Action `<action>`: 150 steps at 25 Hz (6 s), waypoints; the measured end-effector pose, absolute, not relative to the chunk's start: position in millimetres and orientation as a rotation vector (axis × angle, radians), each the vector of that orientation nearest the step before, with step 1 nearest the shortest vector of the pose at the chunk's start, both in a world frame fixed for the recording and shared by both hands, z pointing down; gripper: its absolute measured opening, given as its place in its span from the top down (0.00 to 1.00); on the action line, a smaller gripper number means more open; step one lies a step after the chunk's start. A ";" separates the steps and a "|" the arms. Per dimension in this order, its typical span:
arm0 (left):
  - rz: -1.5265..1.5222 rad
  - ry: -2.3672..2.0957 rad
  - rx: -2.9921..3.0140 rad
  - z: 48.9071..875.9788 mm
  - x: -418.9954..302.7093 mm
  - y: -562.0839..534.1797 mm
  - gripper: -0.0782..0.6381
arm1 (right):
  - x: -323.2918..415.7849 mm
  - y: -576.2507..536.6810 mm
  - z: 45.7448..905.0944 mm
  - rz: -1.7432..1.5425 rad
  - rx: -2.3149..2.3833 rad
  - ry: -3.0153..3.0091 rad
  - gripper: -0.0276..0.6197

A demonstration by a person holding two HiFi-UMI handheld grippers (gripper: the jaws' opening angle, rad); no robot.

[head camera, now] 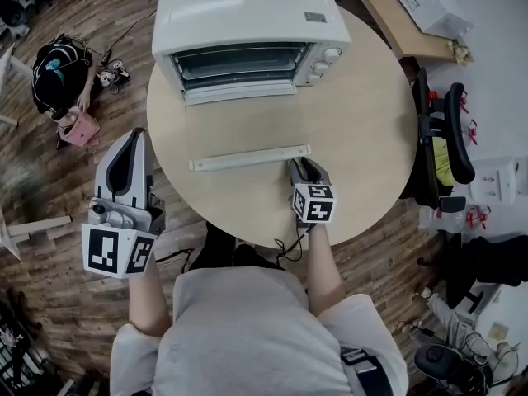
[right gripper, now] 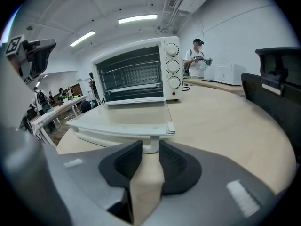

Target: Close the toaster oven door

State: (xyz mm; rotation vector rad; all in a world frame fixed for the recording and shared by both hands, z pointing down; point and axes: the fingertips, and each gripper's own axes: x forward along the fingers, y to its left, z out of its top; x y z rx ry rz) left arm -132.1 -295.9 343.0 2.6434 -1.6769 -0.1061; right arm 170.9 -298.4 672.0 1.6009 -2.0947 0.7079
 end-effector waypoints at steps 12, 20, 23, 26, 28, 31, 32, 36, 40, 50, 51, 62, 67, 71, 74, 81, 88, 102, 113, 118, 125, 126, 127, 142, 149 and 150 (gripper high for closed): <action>-0.077 -1.722 2.619 344.2 -151.5 -302.2 0.88 | 173.8 -315.0 675.2 0.696 1.685 -2.041 0.83; -0.099 -1.666 2.650 342.6 -139.0 -313.8 0.88 | 173.4 -316.4 643.2 0.673 1.719 -2.060 0.84; -0.107 -1.650 2.663 339.9 -134.2 -317.6 0.88 | 174.1 -318.5 627.4 0.664 1.729 -2.066 0.85; -0.122 -1.643 2.672 335.9 -132.6 -320.4 0.88 | 173.9 -322.2 609.7 0.652 1.737 -2.073 0.85; -0.128 -1.641 2.674 334.0 -133.0 -321.6 0.88 | 173.3 -325.7 596.6 0.639 1.747 -2.083 0.85; -0.137 -1.646 2.674 332.1 -134.9 -323.7 0.88 | 172.9 -333.9 577.3 0.614 1.764 -2.095 0.85; -0.142 -1.648 2.673 331.5 -135.6 -324.2 0.88 | 172.9 -336.8 572.0 0.608 1.768 -2.095 0.85; -0.155 -1.659 2.670 329.5 -139.0 -325.0 0.88 | 172.8 -346.6 555.0 0.601 1.779 -2.093 0.85; -0.170 -1.664 2.668 328.0 -143.0 -325.5 0.88 | 171.6 -357.5 538.2 0.574 1.796 -2.101 0.85; -0.205 -1.686 2.657 324.5 -154.4 -326.0 0.88 | 168.6 -391.8 502.0 0.516 1.815 -2.113 0.85; -0.208 -1.690 2.654 324.1 -156.0 -326.2 0.88 | 168.3 -396.6 498.1 0.504 1.818 -2.114 0.85; -0.238 -1.753 2.625 317.5 -181.1 -326.7 0.88 | 163.8 -443.8 465.2 0.450 1.848 -2.111 0.85; -0.244 -1.774 2.612 316.9 -191.5 -327.9 0.88 | 161.4 -458.7 458.4 0.437 1.849 -2.111 0.86; -0.247 -1.784 2.605 316.4 -197.9 -329.2 0.88 | 160.0 -469.9 453.8 0.436 1.850 -2.109 0.86; -0.249 -1.790 2.603 316.1 -202.2 -328.7 0.88 | 159.3 -475.3 451.4 0.424 1.856 -2.102 0.86; -0.253 -1.806 2.593 315.5 -212.6 -328.2 0.88 | 157.3 -489.3 446.3 0.363 1.857 -2.071 0.87; -0.251 -1.840 2.571 315.5 -229.8 -326.5 0.88 | 148.0 -501.8 442.8 0.328 1.865 -2.072 0.94; -0.281 -1.829 2.572 314.7 -243.0 -322.8 0.88 | 135.2 -489.7 433.0 0.349 1.895 -2.204 0.94; -0.296 -1.720 2.687 299.7 -195.5 -314.4 0.88 | 121.2 -414.6 384.5 0.215 1.854 -2.403 0.94; -0.287 -1.691 2.722 294.1 -172.9 -306.0 0.88 | 125.3 -384.9 364.9 0.170 1.848 -2.464 0.94; -0.284 -1.678 2.748 288.5 -154.2 -287.2 0.88 | 124.3 -346.2 339.7 0.057 1.837 -2.516 0.94; -0.284 -1.676 2.752 287.4 -152.1 -284.6 0.88 | 124.2 -341.0 335.8 0.044 1.839 -2.523 0.94; -0.284 -1.675 2.756 286.1 -149.6 -282.1 0.88 | 124.7 -335.9 331.8 0.031 1.840 -2.530 0.94; -0.286 -1.683 2.794 275.2 -110.7 -241.7 0.88 | 154.8 -266.2 285.2 -0.106 1.878 -2.620 0.94; -0.296 -1.695 2.799 269.6 -99.9 -226.0 0.88 | 170.9 -246.3 283.0 -0.115 1.905 -2.621 0.94; -0.298 -1.696 2.799 269.1 -98.5 -224.4 0.88 | 172.3 -244.0 283.6 -0.116 1.906 -2.621 0.94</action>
